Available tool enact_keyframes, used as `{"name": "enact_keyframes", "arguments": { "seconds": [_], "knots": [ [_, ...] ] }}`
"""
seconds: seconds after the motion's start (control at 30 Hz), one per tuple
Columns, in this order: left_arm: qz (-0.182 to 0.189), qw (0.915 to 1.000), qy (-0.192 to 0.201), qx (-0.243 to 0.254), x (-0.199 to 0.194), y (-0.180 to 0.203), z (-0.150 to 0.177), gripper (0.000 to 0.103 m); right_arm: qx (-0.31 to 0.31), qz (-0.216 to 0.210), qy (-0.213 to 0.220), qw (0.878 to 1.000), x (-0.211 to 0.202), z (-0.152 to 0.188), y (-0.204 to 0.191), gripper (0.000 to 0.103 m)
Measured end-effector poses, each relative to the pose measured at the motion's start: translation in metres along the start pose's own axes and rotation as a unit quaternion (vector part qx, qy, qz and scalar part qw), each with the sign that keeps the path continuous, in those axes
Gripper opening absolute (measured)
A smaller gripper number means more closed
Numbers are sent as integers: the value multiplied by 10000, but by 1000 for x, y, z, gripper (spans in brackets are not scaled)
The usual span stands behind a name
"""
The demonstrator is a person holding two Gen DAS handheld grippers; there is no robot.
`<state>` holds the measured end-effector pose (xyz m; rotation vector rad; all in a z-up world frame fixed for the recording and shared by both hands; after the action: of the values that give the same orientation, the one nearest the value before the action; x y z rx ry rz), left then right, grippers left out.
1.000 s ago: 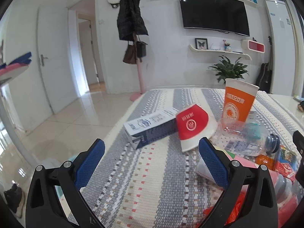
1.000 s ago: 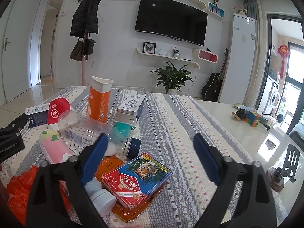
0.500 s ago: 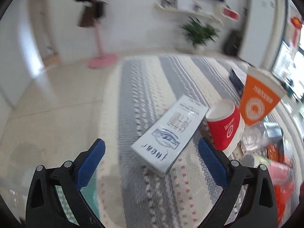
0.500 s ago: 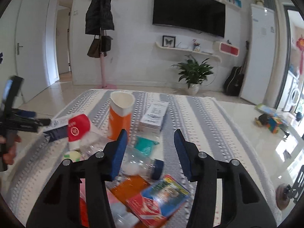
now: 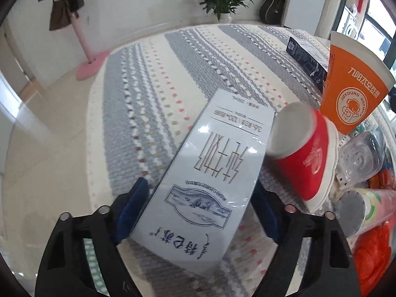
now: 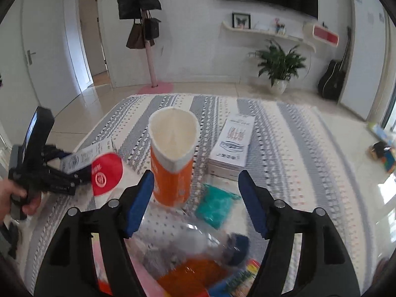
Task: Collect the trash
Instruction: 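Grasp the white milk carton with the left gripper while the right grasps the orange cup, then carry carton and orange cup over the blue basket and open both grippers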
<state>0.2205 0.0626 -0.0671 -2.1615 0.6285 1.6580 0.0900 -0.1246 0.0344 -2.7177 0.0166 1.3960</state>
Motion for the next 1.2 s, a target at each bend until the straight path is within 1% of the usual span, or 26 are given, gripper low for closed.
{"name": "enact_keyframes", "arguments": {
  "seconds": [0.03, 0.07, 0.1, 0.13, 0.17, 0.2, 0.27, 0.3, 0.33, 0.37, 0.43, 0.5, 0.57, 0.63, 0.73, 0.8, 0.83, 0.9, 0.97, 1.03, 1.1, 1.2],
  "knots": [
    [-20, 10000, -6, -17, 1, 3, 0, 77, 22, -19, -31, 10000, 4, -3, -2, 67],
    [1, 10000, 14, -72, 1, 3, 0, 73, 12, -53, -62, 10000, 9, -6, -4, 67],
    [64, 9999, 36, -125, -2, 3, 4, 72, 12, -73, -79, 9999, 11, -8, -6, 67],
    [147, 9997, 57, -203, -4, 3, 5, 68, -7, -87, -118, 9999, 16, -13, -10, 67],
    [285, 9991, 87, -317, -7, 1, 8, 63, -30, -89, -135, 9999, 19, -15, -13, 67],
    [417, 9982, 115, -421, -9, -1, 9, 60, -39, -89, -142, 9999, 21, -17, -17, 67],
    [672, 9955, 187, -639, -14, -4, 12, 57, -69, -53, -185, 9998, 28, -23, -25, 66],
    [728, 9944, 232, -725, -17, -5, 15, 57, -89, -1, -206, 9997, 30, -26, -29, 59],
    [690, 9943, 298, -760, -19, -4, 18, 57, -120, 33, -229, 9997, 32, -27, -31, 45],
    [639, 9943, 361, -772, -22, -4, 20, 57, -154, 61, -259, 9995, 34, -28, -34, 42],
    [666, 9926, 591, -826, -31, -5, 28, 57, -205, 188, -200, 9994, 34, -30, -38, 39],
    [629, 9906, 755, -952, -39, -9, 33, 56, -329, 296, -118, 9990, 31, -31, -45, 37],
    [695, 9858, 1027, -1137, -55, -21, 43, 56, -470, 406, 99, 9980, 17, -34, -57, 37],
    [660, 9818, 1226, -1295, -69, -31, 52, 56, -556, 354, 304, 9974, 0, -40, -70, 36],
    [500, 9727, 1604, -1601, -102, -56, 77, 56, -781, 71, 577, 9952, -28, -48, -104, 36],
    [311, 9682, 1725, -1783, -117, -69, 94, 56, -976, -133, 697, 9927, -42, -51, -130, 36],
    [148, 9648, 1781, -1930, -126, -80, 107, 57, -1160, -314, 743, 9900, -48, -52, -154, 36],
    [-50, 9582, 1831, -2199, -137, -96, 132, 57, -1409, -650, 701, 9854, -53, -49, -189, 36],
    [-156, 9512, 1823, -2484, -142, -111, 159, 57, -1609, -935, 601, 9807, -52, -46, -223, 36],
    [-146, 9446, 1732, -2785, -141, -130, 183, 57, -1810, -1093, 521, 9760, -48, -42, -255, 36],
    [-190, 9410, 1636, -2956, -143, -143, 202, 57, -2030, -1244, 438, 9703, -43, -35, -288, 36],
    [-365, 9364, 1423, -3188, -131, -160, 227, 57, -2192, -1390, 204, 9655, -29, -26, -323, 36]
  ]
}}
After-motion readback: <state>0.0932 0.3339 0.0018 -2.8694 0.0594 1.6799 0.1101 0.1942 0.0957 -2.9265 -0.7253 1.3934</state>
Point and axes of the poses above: each gripper's, at about its wrist camera, not at the fingertips, and x roughly the way its jaws point, y to its right, z to its underside, the point moved 1 cm from there along x, roughly the way its jaws point, and after that the axes turned 13 degrees about -y, right-handed, at the moved point
